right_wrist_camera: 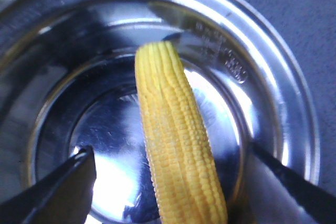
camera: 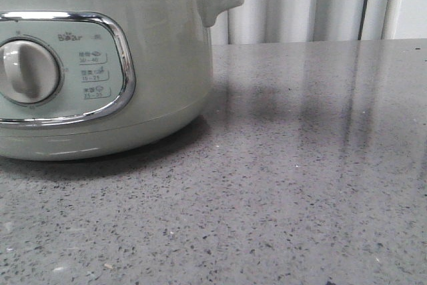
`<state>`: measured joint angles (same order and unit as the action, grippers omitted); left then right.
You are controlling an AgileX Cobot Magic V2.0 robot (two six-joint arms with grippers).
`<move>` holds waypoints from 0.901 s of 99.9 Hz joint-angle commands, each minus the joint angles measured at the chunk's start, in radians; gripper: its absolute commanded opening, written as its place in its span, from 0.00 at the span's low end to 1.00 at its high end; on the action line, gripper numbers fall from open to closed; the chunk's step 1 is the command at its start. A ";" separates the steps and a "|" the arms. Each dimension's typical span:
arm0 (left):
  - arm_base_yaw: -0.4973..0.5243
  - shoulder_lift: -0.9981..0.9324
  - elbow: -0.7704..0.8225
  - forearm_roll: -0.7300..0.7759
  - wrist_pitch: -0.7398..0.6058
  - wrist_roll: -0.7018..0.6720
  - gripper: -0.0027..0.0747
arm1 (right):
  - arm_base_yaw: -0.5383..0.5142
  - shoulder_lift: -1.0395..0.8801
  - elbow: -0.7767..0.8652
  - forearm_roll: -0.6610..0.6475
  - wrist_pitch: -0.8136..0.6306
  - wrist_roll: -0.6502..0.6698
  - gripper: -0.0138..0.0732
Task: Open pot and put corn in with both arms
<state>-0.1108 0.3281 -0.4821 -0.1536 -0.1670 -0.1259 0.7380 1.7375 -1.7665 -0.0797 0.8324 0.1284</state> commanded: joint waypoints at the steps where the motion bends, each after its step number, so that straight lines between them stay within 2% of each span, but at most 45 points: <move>1: -0.009 0.009 -0.037 -0.006 -0.028 -0.009 0.60 | -0.003 -0.129 -0.035 -0.046 -0.038 -0.009 0.66; 15: -0.009 0.009 -0.037 0.007 0.034 -0.007 0.60 | -0.003 -0.252 -0.012 -0.111 0.021 -0.009 0.37; 21: -0.009 0.009 -0.037 0.009 0.050 -0.005 0.57 | -0.003 -0.322 0.025 -0.141 0.023 -0.009 0.24; 32: -0.009 0.007 -0.037 0.009 0.083 -0.005 0.46 | -0.003 -0.462 0.139 -0.204 -0.014 -0.009 0.14; 39: -0.009 0.007 -0.037 0.009 0.110 -0.005 0.37 | -0.003 -0.573 0.245 -0.246 -0.060 -0.009 0.11; 65: -0.009 0.007 -0.037 0.009 0.245 -0.002 0.01 | -0.003 -1.047 0.753 -0.365 -0.327 -0.009 0.11; 77: -0.009 0.007 -0.037 0.009 0.337 0.004 0.01 | -0.003 -1.277 0.966 -0.370 -0.401 -0.009 0.11; 90: -0.009 0.013 -0.036 0.003 0.390 0.006 0.01 | -0.003 -1.512 1.100 -0.370 -0.433 -0.009 0.11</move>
<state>-0.1108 0.3281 -0.4845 -0.1460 0.2608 -0.1219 0.7380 0.3346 -0.7095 -0.4143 0.5088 0.1263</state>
